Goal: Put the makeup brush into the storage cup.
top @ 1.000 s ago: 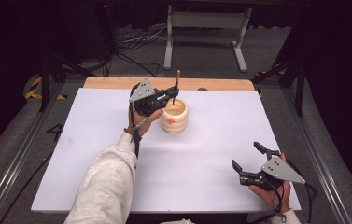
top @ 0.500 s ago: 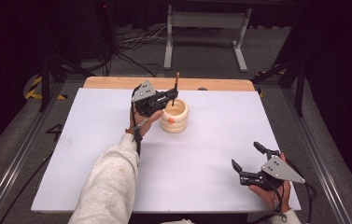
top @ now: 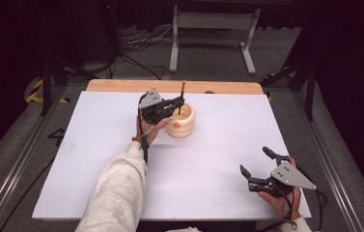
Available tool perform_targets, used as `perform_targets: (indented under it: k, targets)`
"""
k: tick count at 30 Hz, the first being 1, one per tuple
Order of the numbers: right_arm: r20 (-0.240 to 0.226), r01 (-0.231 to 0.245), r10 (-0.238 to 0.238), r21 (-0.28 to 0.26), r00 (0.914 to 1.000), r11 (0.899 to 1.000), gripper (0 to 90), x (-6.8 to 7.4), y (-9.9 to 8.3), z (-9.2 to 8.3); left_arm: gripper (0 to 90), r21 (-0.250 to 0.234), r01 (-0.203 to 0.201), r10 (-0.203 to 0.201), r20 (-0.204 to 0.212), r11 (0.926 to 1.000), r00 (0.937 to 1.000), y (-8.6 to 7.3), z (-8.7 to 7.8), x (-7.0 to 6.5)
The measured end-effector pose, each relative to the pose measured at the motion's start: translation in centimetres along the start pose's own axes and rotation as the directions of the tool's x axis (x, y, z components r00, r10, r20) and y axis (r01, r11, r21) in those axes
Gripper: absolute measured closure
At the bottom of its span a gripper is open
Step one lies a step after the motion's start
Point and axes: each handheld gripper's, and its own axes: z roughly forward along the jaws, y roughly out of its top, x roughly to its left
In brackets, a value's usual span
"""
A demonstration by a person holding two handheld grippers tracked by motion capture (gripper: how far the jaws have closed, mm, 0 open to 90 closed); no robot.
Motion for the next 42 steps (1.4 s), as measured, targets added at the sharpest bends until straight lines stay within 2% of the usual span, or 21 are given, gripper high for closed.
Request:
perform_targets:
  k: [14,24,42]
  targets:
    - [0.006,0.0,0.0,0.002,1.0,1.0,7.0,0.0,0.0,0.0,83.6,0.017,0.017,-0.017,-0.001,0.9997,0.9998,-1.5,0.0,-0.2]
    - [0.002,0.0,0.0,0.005,1.0,1.0,7.0,-0.1,-0.1,0.0,83.4,0.038,0.024,-0.024,-0.006,0.999,0.9997,-1.8,0.0,-0.2]
    - [0.001,0.001,-0.001,0.007,1.0,1.0,7.0,-0.1,-0.1,0.0,83.1,0.035,0.019,-0.019,-0.01,0.9992,0.9998,-1.8,0.0,-0.1]
